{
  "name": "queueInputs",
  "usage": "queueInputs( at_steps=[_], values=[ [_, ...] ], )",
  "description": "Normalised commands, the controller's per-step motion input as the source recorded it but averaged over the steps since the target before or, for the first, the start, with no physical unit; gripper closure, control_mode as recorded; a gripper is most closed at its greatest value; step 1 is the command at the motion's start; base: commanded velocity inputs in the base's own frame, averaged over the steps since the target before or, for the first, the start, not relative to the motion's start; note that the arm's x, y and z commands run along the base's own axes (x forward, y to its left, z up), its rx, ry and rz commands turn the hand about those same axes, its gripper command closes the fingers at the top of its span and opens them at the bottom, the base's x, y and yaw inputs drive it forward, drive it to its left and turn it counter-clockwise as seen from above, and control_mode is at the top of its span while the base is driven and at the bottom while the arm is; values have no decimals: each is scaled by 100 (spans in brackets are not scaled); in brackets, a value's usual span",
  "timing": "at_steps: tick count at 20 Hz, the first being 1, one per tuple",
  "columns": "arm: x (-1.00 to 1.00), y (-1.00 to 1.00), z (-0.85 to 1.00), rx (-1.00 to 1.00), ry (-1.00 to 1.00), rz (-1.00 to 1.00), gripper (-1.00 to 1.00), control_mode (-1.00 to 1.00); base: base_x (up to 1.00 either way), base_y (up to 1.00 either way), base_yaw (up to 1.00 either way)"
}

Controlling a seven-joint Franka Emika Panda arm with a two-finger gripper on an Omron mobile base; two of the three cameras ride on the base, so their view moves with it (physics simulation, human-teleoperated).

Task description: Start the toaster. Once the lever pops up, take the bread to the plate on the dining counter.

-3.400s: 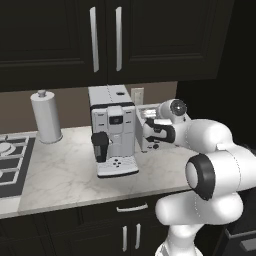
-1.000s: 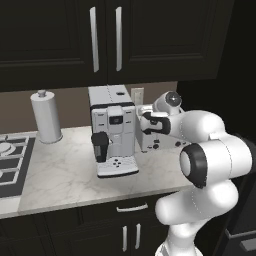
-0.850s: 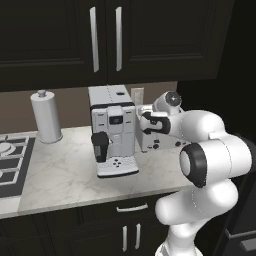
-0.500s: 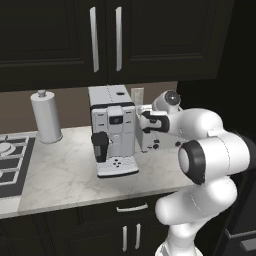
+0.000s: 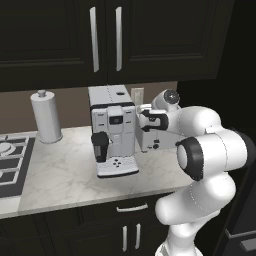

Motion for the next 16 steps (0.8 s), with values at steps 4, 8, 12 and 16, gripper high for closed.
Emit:
queueInputs(
  at_steps=[4,8,12,16],
  values=[
    [0,0,0,0,0,0,-100,-100,0,0,0],
    [0,0,0,0,0,0,-100,-100,0,0,0],
    [0,0,0,0,0,0,-100,-100,0,0,0],
    [0,0,0,0,0,0,-100,-100,0,0,0]
  ],
)
